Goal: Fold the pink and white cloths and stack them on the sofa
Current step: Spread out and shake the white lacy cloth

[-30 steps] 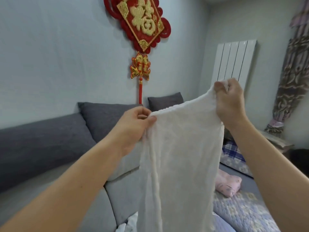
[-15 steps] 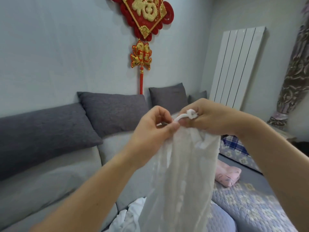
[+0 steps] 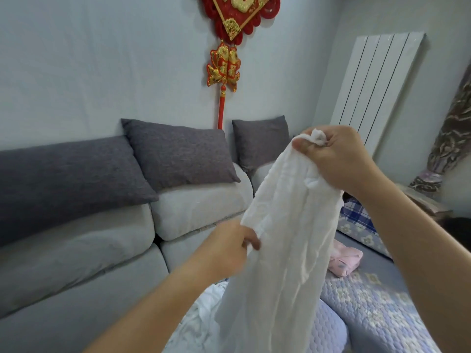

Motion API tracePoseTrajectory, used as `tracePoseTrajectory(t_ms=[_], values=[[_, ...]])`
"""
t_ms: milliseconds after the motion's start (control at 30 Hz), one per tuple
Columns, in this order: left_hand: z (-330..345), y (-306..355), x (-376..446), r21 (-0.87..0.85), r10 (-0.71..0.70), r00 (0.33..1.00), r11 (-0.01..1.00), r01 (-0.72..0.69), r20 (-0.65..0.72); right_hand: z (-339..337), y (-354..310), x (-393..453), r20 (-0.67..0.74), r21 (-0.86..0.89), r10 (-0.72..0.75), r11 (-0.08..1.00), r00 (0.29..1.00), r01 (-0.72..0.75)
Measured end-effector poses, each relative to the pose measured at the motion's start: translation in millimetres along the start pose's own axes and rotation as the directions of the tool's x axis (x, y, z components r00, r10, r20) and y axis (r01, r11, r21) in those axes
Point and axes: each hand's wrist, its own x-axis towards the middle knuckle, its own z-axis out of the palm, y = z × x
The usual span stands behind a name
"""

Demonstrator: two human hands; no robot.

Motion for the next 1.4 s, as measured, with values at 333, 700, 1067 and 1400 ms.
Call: tracePoseTrajectory(t_ms=[333, 700, 1067, 1400], values=[[16.8, 11.9, -9.0, -0.663, -0.070, 0.994, 0.740, 0.108, 0.085, 7.0, 0.6, 3.7, 0.018, 0.017, 0.014, 1.000, 1.000, -0.014], [-26.4, 4.1, -19.3, -0.490, -0.136, 0.983, 0.870, 0.060, -0.122, -2.3, 37.1, -7.0, -0.071, -0.196, -0.043, 0.980, 0.997, 0.028], [-84.8, 46.8, -11.4, -0.804, 0.223, 0.869, 0.528, 0.274, 0.442, -10.3, 7.0, 31.1, -0.354, -0.155, -0.283, 0.958, 0.891, 0.243], [-59.1, 47.5, -6.4, -0.551, 0.014, 0.996, 0.834, 0.036, 0.087, -14.9, -1.5, 48.7, -0.444, -0.097, -0.144, 0.989, 0.884, 0.112]])
